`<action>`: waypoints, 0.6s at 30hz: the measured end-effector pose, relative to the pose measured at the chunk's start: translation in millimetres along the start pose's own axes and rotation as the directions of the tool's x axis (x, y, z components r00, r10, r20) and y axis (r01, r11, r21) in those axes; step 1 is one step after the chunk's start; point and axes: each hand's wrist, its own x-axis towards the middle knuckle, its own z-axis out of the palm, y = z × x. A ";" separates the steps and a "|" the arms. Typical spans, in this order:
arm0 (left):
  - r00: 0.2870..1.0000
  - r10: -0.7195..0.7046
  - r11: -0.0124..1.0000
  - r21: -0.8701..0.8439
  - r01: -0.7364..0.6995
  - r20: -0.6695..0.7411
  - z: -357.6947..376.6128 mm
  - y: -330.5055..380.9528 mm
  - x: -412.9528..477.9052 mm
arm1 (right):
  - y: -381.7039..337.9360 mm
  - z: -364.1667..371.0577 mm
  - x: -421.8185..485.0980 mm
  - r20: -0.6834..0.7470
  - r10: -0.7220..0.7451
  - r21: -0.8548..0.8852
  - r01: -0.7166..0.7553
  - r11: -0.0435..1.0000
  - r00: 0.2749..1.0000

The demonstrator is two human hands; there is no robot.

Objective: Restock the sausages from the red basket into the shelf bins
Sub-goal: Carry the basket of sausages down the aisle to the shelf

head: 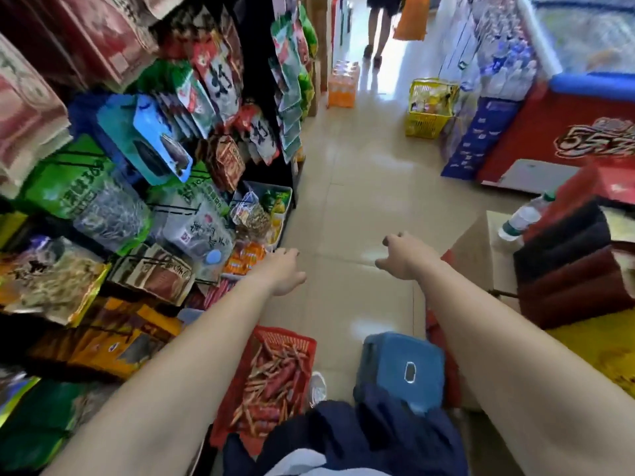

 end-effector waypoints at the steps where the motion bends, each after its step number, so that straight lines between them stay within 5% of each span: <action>1: 1.000 -0.008 1.000 0.000 0.008 0.003 -11.6 -7.6 13.2 | -8.8 -10.3 14.6 0.000 -0.006 -0.003 0.006 1.000 1.000; 10: 0.993 -0.118 0.971 -0.209 0.116 -0.001 -78.7 -66.8 104.3 | -84.4 -76.9 145.0 0.020 -0.116 -0.065 0.117 0.991 0.993; 18: 0.926 -0.373 0.850 -0.381 0.364 0.053 -100.9 -125.1 167.4 | -184.2 -104.3 278.7 0.156 -0.351 -0.215 0.378 0.900 0.923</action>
